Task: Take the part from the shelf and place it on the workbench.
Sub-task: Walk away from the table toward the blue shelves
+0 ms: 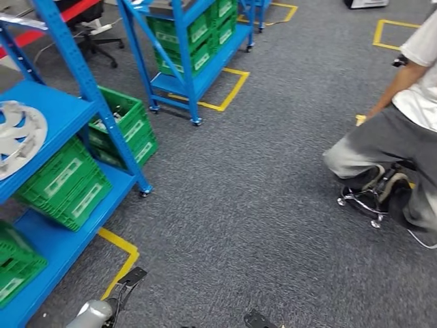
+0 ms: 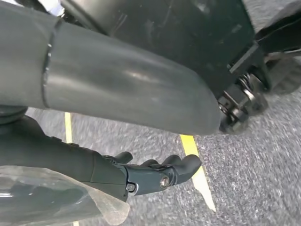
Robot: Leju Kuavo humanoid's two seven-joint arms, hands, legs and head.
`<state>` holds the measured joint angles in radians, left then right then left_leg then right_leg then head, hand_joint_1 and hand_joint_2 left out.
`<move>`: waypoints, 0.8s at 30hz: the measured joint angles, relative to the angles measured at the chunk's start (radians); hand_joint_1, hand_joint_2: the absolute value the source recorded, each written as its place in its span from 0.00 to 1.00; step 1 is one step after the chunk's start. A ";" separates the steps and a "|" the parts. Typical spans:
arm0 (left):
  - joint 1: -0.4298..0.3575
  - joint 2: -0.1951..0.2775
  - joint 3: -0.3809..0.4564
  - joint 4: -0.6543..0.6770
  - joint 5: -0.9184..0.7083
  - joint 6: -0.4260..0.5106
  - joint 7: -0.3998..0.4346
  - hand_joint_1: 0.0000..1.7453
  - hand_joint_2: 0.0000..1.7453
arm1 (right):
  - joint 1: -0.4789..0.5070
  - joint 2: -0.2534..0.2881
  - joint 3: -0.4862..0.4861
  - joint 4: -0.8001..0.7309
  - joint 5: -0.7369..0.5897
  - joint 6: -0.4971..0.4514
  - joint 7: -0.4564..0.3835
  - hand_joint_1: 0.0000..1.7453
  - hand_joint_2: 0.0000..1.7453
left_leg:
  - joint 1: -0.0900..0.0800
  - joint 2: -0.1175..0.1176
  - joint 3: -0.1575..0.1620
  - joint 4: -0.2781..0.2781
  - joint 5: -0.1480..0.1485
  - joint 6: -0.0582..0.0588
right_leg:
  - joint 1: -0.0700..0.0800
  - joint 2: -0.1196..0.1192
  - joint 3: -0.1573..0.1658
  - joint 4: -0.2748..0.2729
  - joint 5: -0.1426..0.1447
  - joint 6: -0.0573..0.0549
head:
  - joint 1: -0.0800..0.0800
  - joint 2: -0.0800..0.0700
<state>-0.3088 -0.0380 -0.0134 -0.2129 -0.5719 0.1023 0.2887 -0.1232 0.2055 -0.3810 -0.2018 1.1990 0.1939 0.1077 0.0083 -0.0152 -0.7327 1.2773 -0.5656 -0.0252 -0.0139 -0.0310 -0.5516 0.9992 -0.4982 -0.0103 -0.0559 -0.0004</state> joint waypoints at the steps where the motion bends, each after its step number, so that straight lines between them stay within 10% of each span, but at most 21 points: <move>1: 0.001 0.001 0.000 0.000 0.000 -0.002 0.000 0.00 0.00 | 0.000 -0.001 0.000 0.000 0.000 0.001 0.000 0.00 0.00 | 0.001 0.004 -0.002 0.005 0.009 -0.001 | 0.001 -0.015 0.002 0.000 -0.002 0.000 | 0.000 0.000; 4: 0.000 0.005 0.000 0.000 0.000 -0.001 -0.001 0.00 0.00 | -0.004 -0.001 0.001 0.000 0.002 0.006 0.000 0.00 0.00 | -0.005 0.050 0.085 -0.160 0.096 0.006 | 0.004 -0.053 0.012 0.001 -0.011 0.008 | 0.000 0.000; 7: 0.000 0.004 0.006 0.000 0.001 0.009 -0.007 0.00 0.00 | -0.011 -0.001 0.006 0.000 0.009 0.014 0.005 0.00 0.00 | -0.020 0.098 0.131 -0.258 0.113 0.025 | 0.013 -0.085 0.020 0.002 -0.023 0.022 | 0.002 0.000; 9: 0.011 0.003 0.012 0.000 0.005 0.019 -0.014 0.00 0.00 | -0.019 -0.001 0.014 -0.001 0.014 0.016 0.010 0.00 0.00 | -0.018 0.075 0.130 -0.263 0.114 0.036 | 0.013 -0.097 0.025 0.002 -0.030 0.033 | 0.003 0.000; 11: 0.020 -0.001 0.016 0.000 0.007 0.025 -0.019 0.00 0.00 | -0.025 -0.001 0.022 -0.002 0.018 0.016 0.011 0.00 0.00 | -0.011 0.051 0.133 -0.269 0.117 0.049 | 0.008 -0.051 0.012 0.037 -0.058 0.043 | 0.007 0.000; 13: 0.023 -0.006 0.017 0.000 0.007 0.028 -0.022 0.00 0.00 | -0.025 -0.001 0.026 -0.003 0.019 0.016 0.011 0.00 0.00 | -0.007 0.025 0.134 -0.270 0.119 0.057 | 0.004 0.009 -0.044 0.153 -0.116 0.048 | 0.014 0.000; 16: 0.029 -0.009 0.017 0.000 0.002 0.029 -0.022 0.00 0.00 | -0.019 -0.002 0.028 -0.003 0.015 0.014 0.012 0.00 0.00 | -0.007 -0.023 0.135 -0.269 0.118 0.060 | 0.003 0.027 -0.129 0.293 -0.142 0.050 | 0.016 0.000; 20: 0.029 -0.017 0.017 0.000 -0.011 0.031 -0.022 0.00 0.00 | -0.019 -0.002 0.032 -0.003 0.007 0.013 0.012 0.00 0.00 | -0.005 -0.085 0.135 -0.261 0.113 0.051 | -0.003 0.083 -0.051 0.076 -0.009 0.043 | 0.016 0.000; 24: 0.033 -0.019 0.017 0.000 -0.014 0.033 -0.022 0.00 0.00 | -0.019 -0.001 0.033 -0.003 0.005 0.013 0.013 0.00 0.00 | 0.002 -0.127 0.123 -0.260 0.118 0.024 | -0.003 0.095 -0.018 0.017 0.001 0.027 | 0.015 0.000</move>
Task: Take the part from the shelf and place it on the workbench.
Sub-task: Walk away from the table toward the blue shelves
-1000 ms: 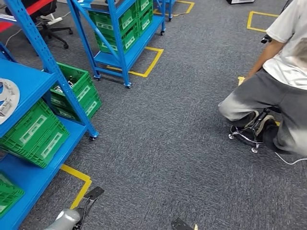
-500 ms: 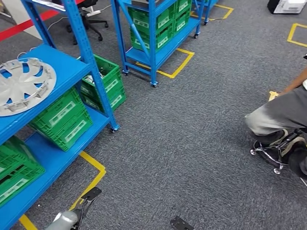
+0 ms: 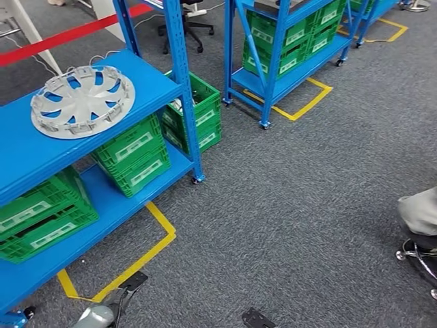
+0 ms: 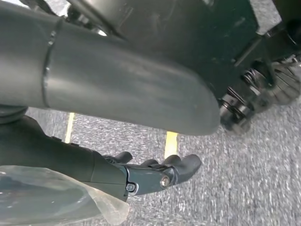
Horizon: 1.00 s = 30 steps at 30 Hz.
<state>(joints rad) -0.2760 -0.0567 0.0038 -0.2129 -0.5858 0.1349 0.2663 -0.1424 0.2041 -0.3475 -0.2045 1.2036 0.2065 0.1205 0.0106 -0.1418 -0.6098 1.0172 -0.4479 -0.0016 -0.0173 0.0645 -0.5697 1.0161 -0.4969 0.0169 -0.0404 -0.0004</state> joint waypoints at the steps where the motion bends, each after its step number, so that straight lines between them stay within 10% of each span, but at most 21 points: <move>1: 0.002 0.000 0.000 0.000 0.000 0.001 0.000 0.00 0.00 | 0.000 0.001 0.000 0.000 -0.001 0.000 0.000 0.00 0.00 | -0.001 0.010 -0.002 0.004 -0.004 -0.006 | -0.001 -0.011 0.003 -0.004 0.002 -0.007 | -0.001 0.000; 4: -0.001 -0.006 0.000 0.000 -0.003 0.003 0.002 0.00 0.00 | 0.000 0.002 0.000 0.000 -0.006 0.000 -0.001 0.00 0.00 | -0.005 0.096 -0.056 0.124 -0.072 -0.018 | -0.001 -0.055 0.014 -0.013 0.002 -0.024 | -0.012 0.000; 7: -0.003 -0.011 0.000 0.000 -0.011 0.003 0.006 0.00 0.00 | 0.003 0.001 0.000 0.000 -0.011 0.000 -0.003 0.00 0.00 | -0.001 0.131 -0.127 0.274 -0.123 -0.024 | 0.004 -0.100 0.017 -0.012 -0.004 -0.028 | -0.015 0.000; 13: -0.018 -0.016 0.000 0.000 -0.021 0.002 0.019 0.00 0.00 | 0.001 0.000 0.000 0.000 -0.017 -0.002 -0.011 0.00 0.00 | -0.020 0.206 0.010 0.004 -0.004 0.003 | 0.015 -0.171 0.035 -0.011 -0.023 -0.011 | -0.014 0.000; 15: -0.018 -0.018 0.000 0.000 -0.022 0.002 0.020 0.00 0.00 | -0.002 0.000 0.000 0.000 -0.017 -0.003 -0.011 0.00 0.00 | -0.022 0.190 0.009 -0.001 -0.006 0.012 | 0.017 -0.189 0.040 -0.014 -0.027 -0.002 | -0.014 0.000; 17: -0.017 -0.020 0.000 0.000 -0.022 0.002 0.021 0.00 0.00 | -0.005 0.000 0.000 -0.001 -0.017 -0.003 -0.012 0.00 0.00 | -0.016 0.168 0.013 -0.010 -0.002 0.022 | 0.014 -0.157 0.035 0.003 -0.046 0.009 | -0.011 0.000; 19: -0.021 -0.023 0.000 0.000 -0.024 0.003 0.021 0.00 0.00 | -0.005 -0.001 0.000 -0.001 -0.020 -0.003 -0.012 0.00 0.00 | -0.010 0.146 0.015 -0.014 0.001 0.032 | 0.009 -0.096 -0.010 0.097 -0.097 0.016 | -0.005 0.000; 22: -0.025 -0.031 0.000 0.000 -0.030 0.009 0.023 0.00 0.00 | 0.003 -0.007 0.000 -0.001 -0.025 0.004 -0.011 0.00 0.00 | -0.008 0.105 0.015 -0.014 0.001 0.036 | 0.007 -0.069 -0.105 0.268 -0.151 0.021 | -0.003 0.000; 26: -0.033 -0.037 0.000 0.000 -0.031 0.017 0.035 0.00 0.00 | 0.001 -0.014 0.001 -0.001 -0.019 0.018 -0.018 0.00 0.00 | -0.007 0.045 0.019 -0.008 -0.003 0.029 | 0.001 -0.026 -0.046 0.086 -0.018 0.018 | -0.003 0.000; 30: -0.052 -0.033 0.007 0.000 -0.029 0.009 0.044 0.00 0.00 | -0.012 -0.016 0.008 -0.001 -0.009 0.025 -0.026 0.00 0.00 | 0.000 -0.003 0.003 -0.003 0.001 0.003 | 0.000 0.006 0.002 0.000 -0.001 0.006 | -0.004 0.000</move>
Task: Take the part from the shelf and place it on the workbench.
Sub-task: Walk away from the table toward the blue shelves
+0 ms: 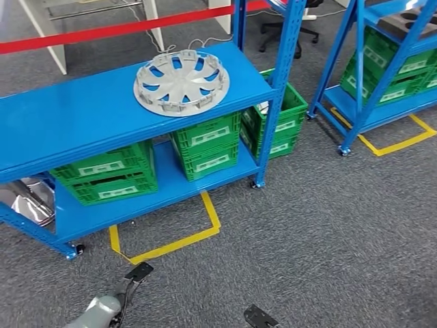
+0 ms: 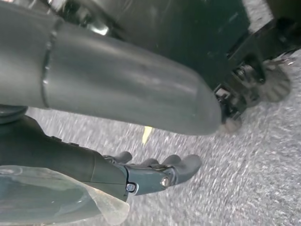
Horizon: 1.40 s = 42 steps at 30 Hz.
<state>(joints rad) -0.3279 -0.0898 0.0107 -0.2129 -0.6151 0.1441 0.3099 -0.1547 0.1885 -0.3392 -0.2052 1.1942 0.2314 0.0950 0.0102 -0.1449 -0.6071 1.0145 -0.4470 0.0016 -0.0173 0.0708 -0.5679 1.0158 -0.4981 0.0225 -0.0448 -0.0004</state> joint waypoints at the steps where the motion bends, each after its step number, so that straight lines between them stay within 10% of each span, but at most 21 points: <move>1: -0.001 0.003 0.001 0.000 0.000 -0.005 0.003 0.00 0.00 | -0.005 0.001 0.002 0.000 -0.001 0.002 0.005 0.00 0.00 | 0.000 0.006 -0.002 0.001 0.000 -0.006 | 0.000 -0.011 0.002 -0.003 0.002 -0.006 | 0.000 0.000; 5: -0.015 0.008 0.005 0.000 -0.001 -0.018 0.014 0.00 0.00 | -0.017 0.002 0.004 0.000 -0.009 0.013 0.023 0.00 0.00 | -0.005 0.119 -0.077 0.161 -0.084 -0.023 | 0.000 -0.069 0.014 -0.012 0.001 -0.030 | -0.014 0.000; 8: -0.017 0.009 0.007 0.000 -0.001 -0.021 0.014 0.00 0.00 | -0.018 0.002 0.004 0.000 -0.010 0.015 0.028 0.00 0.00 | 0.000 0.135 -0.136 0.280 -0.111 -0.028 | 0.003 -0.114 0.018 -0.012 -0.005 -0.033 | -0.015 0.000; 11: -0.017 0.013 0.007 0.000 -0.001 -0.021 0.014 0.00 0.00 | -0.020 0.002 0.004 0.000 -0.010 0.015 0.029 0.00 0.00 | -0.005 0.174 -0.054 0.114 -0.017 -0.017 | 0.005 -0.153 0.030 -0.012 -0.015 -0.027 | -0.015 0.000; 14: -0.024 0.014 0.007 0.000 -0.001 -0.021 0.014 0.00 0.00 | -0.022 0.002 0.004 0.000 -0.011 0.015 0.029 0.00 0.00 | -0.023 0.234 -0.004 0.005 0.006 0.000 | 0.016 -0.188 0.038 -0.012 -0.026 -0.014 | -0.014 0.000; 16: -0.024 0.015 0.007 0.000 -0.001 -0.021 0.014 0.00 0.00 | -0.025 0.002 0.004 0.000 -0.011 0.015 0.029 0.00 0.00 | -0.023 0.213 -0.006 -0.001 0.007 0.008 | 0.018 -0.206 0.042 -0.015 -0.033 -0.004 | -0.013 0.000; 20: -0.026 0.013 0.008 0.000 -0.001 -0.020 0.014 0.00 0.00 | -0.028 0.002 0.006 0.000 -0.012 0.016 0.029 0.00 0.00 | -0.011 0.158 -0.003 -0.010 0.012 0.028 | 0.011 -0.097 -0.023 0.134 -0.120 0.011 | -0.003 0.000; 23: -0.024 0.013 0.008 0.000 -0.001 -0.020 0.014 0.00 0.00 | -0.021 0.000 0.007 0.000 -0.012 0.017 0.030 0.00 0.00 | -0.011 0.111 -0.003 -0.008 0.011 0.031 | 0.010 -0.073 -0.109 0.280 -0.155 0.013 | -0.001 0.000; 27: -0.024 0.012 0.008 0.000 -0.001 -0.020 0.014 0.00 0.00 | -0.022 0.000 0.007 0.000 -0.012 0.017 0.030 0.00 0.00 | -0.007 0.050 -0.004 0.004 0.007 0.021 | -0.001 -0.017 -0.035 0.068 -0.020 0.012 | -0.001 0.000; 29: -0.025 0.012 0.008 0.000 -0.002 -0.022 0.014 0.00 0.00 | -0.021 0.000 0.006 0.001 -0.014 0.017 0.032 0.00 0.00 | -0.005 0.026 -0.014 0.009 0.008 0.008 | -0.005 0.022 -0.008 0.013 -0.008 0.008 | -0.001 0.000; 31: -0.022 0.016 0.008 0.001 -0.004 -0.028 0.014 0.00 0.00 | -0.021 0.001 0.006 0.002 -0.018 0.021 0.036 0.00 0.00 | -0.001 0.003 -0.022 0.008 0.012 -0.006 | -0.005 0.009 -0.002 0.010 -0.009 -0.001 | -0.001 0.000; 34: -0.020 0.018 0.008 0.001 -0.010 -0.032 0.014 0.00 0.00 | -0.023 0.002 0.006 0.002 -0.022 0.036 0.040 0.00 0.00 | -0.006 0.062 -0.048 0.067 -0.022 -0.022 | -0.008 -0.032 0.010 0.001 -0.008 -0.020 | -0.011 0.000; 38: -0.013 0.017 0.016 0.001 -0.011 -0.014 -0.003 0.00 0.00 | -0.016 0.000 0.011 0.002 -0.005 0.028 0.025 0.00 0.00 | -0.001 0.133 -0.146 0.277 -0.103 -0.034 | -0.001 -0.096 0.021 0.000 -0.018 -0.033 | -0.017 0.000; 42: 0.010 0.022 0.037 0.001 -0.002 0.015 -0.036 0.00 0.00 | -0.014 0.000 0.032 0.002 0.014 0.010 -0.011 0.00 0.00 | -0.004 0.158 -0.052 0.096 -0.005 -0.024 | 0.001 -0.139 0.033 0.000 -0.036 -0.022 | -0.017 0.000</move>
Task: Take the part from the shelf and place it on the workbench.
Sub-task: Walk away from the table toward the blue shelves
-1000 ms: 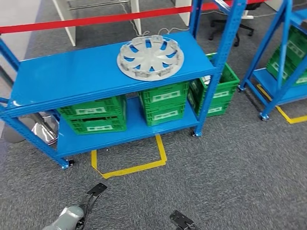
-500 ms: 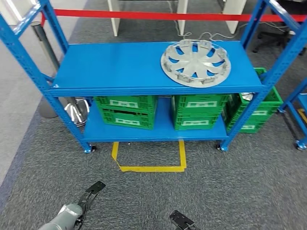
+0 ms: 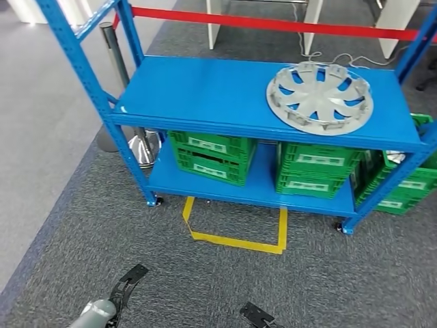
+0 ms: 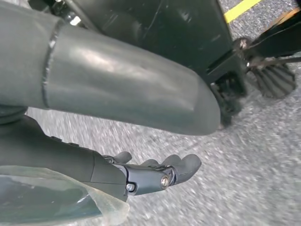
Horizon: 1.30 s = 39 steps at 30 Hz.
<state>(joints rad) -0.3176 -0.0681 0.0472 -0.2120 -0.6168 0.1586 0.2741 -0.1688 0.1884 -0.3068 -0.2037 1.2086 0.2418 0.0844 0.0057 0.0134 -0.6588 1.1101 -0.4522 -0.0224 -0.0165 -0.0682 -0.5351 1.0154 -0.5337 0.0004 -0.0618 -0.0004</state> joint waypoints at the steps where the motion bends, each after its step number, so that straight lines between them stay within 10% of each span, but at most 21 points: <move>1: 0.004 0.001 0.007 0.000 0.008 0.003 -0.004 0.00 0.00 | 0.000 -0.001 0.005 0.000 0.002 -0.001 -0.006 0.00 0.00 | -0.004 0.007 0.027 -0.050 0.006 0.007 | 0.001 -0.007 0.001 -0.002 -0.007 0.007 | 0.001 0.000; 6: 0.029 0.029 0.048 0.000 0.032 -0.028 -0.004 0.00 0.00 | 0.002 -0.011 0.021 0.000 -0.007 0.002 -0.005 0.00 0.00 | -0.006 -0.001 0.076 -0.105 -0.020 0.043 | 0.000 0.003 0.023 0.014 -0.017 0.043 | 0.004 0.000; 12: 0.020 0.022 0.055 0.000 0.009 -0.034 0.011 0.00 0.00 | 0.024 -0.025 0.023 0.000 -0.027 -0.006 0.005 0.00 0.00 | -0.011 -0.027 0.134 -0.107 -0.061 0.060 | -0.002 0.066 -0.179 0.252 -0.094 0.047 | 0.015 0.000; 17: 0.014 0.002 0.055 0.000 -0.008 -0.035 0.017 0.00 0.00 | 0.036 -0.026 0.022 0.001 -0.041 -0.012 0.014 0.00 0.00 | -0.011 -0.039 0.209 -0.107 -0.133 0.043 | 0.005 0.065 -0.162 0.046 0.100 0.028 | 0.017 0.000; 20: 0.007 -0.006 0.055 -0.001 -0.011 -0.036 0.020 0.00 0.00 | 0.034 -0.027 0.021 0.001 -0.044 -0.013 0.016 0.00 0.00 | -0.005 -0.038 0.219 -0.091 -0.136 0.023 | 0.013 0.066 -0.130 0.032 0.090 0.004 | 0.017 0.000; 24: 0.003 -0.017 0.055 -0.001 -0.012 -0.036 0.019 0.00 0.00 | 0.030 -0.029 0.020 0.000 -0.047 -0.014 0.015 0.00 0.00 | 0.000 -0.028 0.086 0.129 -0.111 0.003 | 0.008 0.065 -0.056 0.012 0.044 -0.016 | 0.011 0.000; 28: 0.009 -0.016 0.055 -0.001 -0.012 -0.035 0.020 0.00 0.00 | 0.033 -0.029 0.020 0.000 -0.047 -0.014 0.016 0.00 0.00 | 0.004 -0.026 -0.044 0.175 -0.230 -0.003 | 0.004 0.070 0.038 0.007 -0.027 -0.012 | 0.011 0.000; 29: 0.009 -0.016 0.055 -0.001 -0.012 -0.035 0.020 0.00 0.00 | 0.033 -0.029 0.020 0.000 -0.047 -0.014 0.016 0.00 0.00 | 0.004 -0.025 -0.054 0.134 -0.206 -0.002 | 0.002 0.070 0.065 0.007 -0.048 -0.009 | 0.011 0.000; 33: 0.018 -0.016 0.054 0.001 -0.020 -0.038 0.019 0.00 0.00 | 0.033 -0.029 0.019 0.002 -0.052 -0.016 0.016 0.00 0.00 | -0.002 -0.009 -0.064 -0.028 0.051 0.018 | 0.002 0.072 0.136 -0.006 -0.114 0.014 | 0.010 0.000; 36: 0.014 -0.019 0.053 0.000 -0.027 -0.039 0.017 0.00 0.00 | 0.029 -0.029 0.018 0.000 -0.055 -0.020 0.015 0.00 0.00 | -0.001 -0.016 -0.027 -0.055 0.038 0.044 | 0.002 0.068 0.154 0.001 -0.092 0.036 | 0.016 0.000; 39: 0.009 -0.022 0.053 -0.001 -0.034 -0.037 0.016 0.00 0.00 | 0.026 -0.029 0.018 0.000 -0.057 -0.022 0.014 0.00 0.00 | 0.000 -0.020 0.026 -0.083 0.017 0.062 | 0.003 0.068 0.045 0.153 -0.082 0.038 | 0.021 0.000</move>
<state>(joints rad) -0.3089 -0.0899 0.1003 -0.2129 -0.6505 0.1212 0.2903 -0.1428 0.1595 -0.2888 -0.2034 1.1521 0.2194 0.0988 0.0054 -0.0066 -0.6326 1.0276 -0.4347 0.0401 -0.0138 0.0000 -0.4902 1.1680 -0.6157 0.0381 -0.0409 0.0000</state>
